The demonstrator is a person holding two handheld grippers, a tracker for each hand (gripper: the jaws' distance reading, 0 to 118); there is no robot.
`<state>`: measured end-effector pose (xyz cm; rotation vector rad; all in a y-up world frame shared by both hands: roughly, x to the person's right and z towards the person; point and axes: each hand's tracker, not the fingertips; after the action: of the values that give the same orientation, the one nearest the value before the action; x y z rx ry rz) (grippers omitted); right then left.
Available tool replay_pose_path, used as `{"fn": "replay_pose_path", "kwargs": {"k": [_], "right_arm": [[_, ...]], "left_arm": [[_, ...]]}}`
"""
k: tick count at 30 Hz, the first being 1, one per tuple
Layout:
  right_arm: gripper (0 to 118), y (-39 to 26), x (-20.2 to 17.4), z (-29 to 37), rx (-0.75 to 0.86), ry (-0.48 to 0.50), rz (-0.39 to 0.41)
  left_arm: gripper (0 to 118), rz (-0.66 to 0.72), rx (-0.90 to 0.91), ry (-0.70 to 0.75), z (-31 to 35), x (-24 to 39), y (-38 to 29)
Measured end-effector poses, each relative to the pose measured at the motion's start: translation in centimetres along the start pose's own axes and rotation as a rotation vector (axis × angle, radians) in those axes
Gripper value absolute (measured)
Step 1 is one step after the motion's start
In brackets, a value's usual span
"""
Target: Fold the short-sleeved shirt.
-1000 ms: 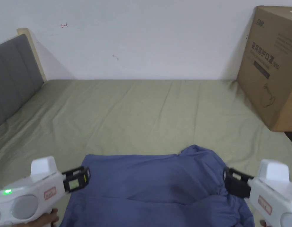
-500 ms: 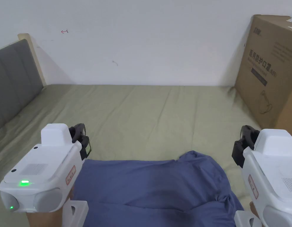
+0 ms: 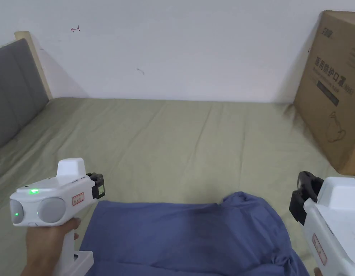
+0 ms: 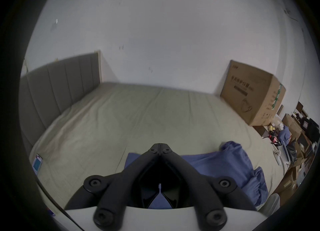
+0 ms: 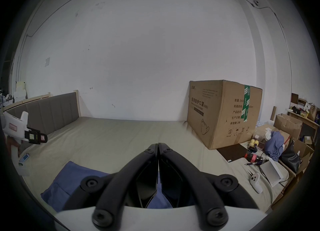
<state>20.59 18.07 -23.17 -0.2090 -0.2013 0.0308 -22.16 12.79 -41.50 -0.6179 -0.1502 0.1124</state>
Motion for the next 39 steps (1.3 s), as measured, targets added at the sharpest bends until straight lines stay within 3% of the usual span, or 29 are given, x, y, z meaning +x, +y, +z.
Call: {"fn": "replay_pose_path", "kwargs": {"k": [3, 8, 9, 11, 13, 18, 20, 21, 22, 24, 25, 28, 29, 30, 31, 32, 33, 36, 39], "right_arm": [[0, -1.0, 0.1, -2.7, -0.04, -0.01, -0.002], [0, -2.8, 0.1, -7.0, -0.108, -0.027, -0.016], [0, -3.1, 0.1, -7.7, -0.12, -0.032, -0.016], [0, -4.0, 0.0, -9.1, -0.145, -0.04, -0.018], [0, -4.7, 0.1, -10.4, -0.17, -0.044, -0.022], [0, -6.5, 0.3, -12.4, -0.216, -0.052, -0.031], [0, -7.1, 0.5, -12.9, -0.235, -0.054, -0.036], [0, -7.3, 0.7, -13.1, -0.244, -0.056, -0.039], [0, -7.6, 0.9, -13.3, -0.257, -0.055, -0.047], [0, -8.1, 1.5, -13.9, -0.283, -0.055, -0.069], [0, -8.4, 1.8, -14.4, -0.3, -0.056, -0.07], [5, -9.4, 3.1, -16.9, -0.374, -0.061, -0.086], [17, -9.8, 3.6, -18.1, -0.429, -0.052, -0.084], [40, -10.3, 4.1, -19.3, -0.481, -0.041, -0.074], [75, -10.8, 4.6, -20.4, -0.515, -0.022, -0.094], [96, -11.5, 5.0, -21.7, -0.56, -0.003, -0.096], [105, -12.2, 5.4, -22.8, -0.59, 0.002, -0.092], [104, -14.1, 5.9, -25.8, -0.663, 0.027, -0.106], [97, -16.2, 6.2, -28.2, -0.746, 0.041, -0.068]], "left_arm": [[0, 0.044, -0.134, 0.037, -5.9, -2.1, 0.5], [3, 0.003, -0.313, 0.091, -14.8, -4.2, -1.0], [12, 0.011, -0.351, 0.089, -16.2, -4.5, -1.3], [65, 0.055, -0.397, 0.101, -18.9, -5.3, -2.0], [102, 0.091, -0.458, 0.109, -20.9, -6.1, -2.9], [98, 0.034, -0.485, 0.154, -23.0, -5.8, -4.5], [78, 0.002, -0.51, 0.138, -23.3, -5.3, -5.2], [77, -0.031, -0.481, 0.156, -22.9, -5.0, -5.3], [68, -0.038, -0.469, 0.142, -22.6, -4.6, -5.2], [36, -0.093, -0.451, 0.127, -22.3, -4.0, -4.9], [5, -0.121, -0.434, 0.101, -22.0, -3.7, -4.8], [1, -0.161, -0.401, 0.096, -20.6, -2.5, -4.5], [1, -0.149, -0.364, 0.084, -19.7, -2.4, -4.2], [1, -0.137, -0.338, 0.079, -18.9, -2.3, -3.9], [1, -0.122, -0.318, 0.067, -18.1, -2.3, -3.7], [1, -0.1, -0.298, 0.052, -17.2, -2.4, -3.3], [1, -0.091, -0.295, 0.045, -16.5, -2.5, -3.0], [1, -0.09, -0.279, 0.029, -15.0, -2.6, -2.5], [1, -0.079, -0.272, 0.026, -14.3, -3.0, -2.3]]}}
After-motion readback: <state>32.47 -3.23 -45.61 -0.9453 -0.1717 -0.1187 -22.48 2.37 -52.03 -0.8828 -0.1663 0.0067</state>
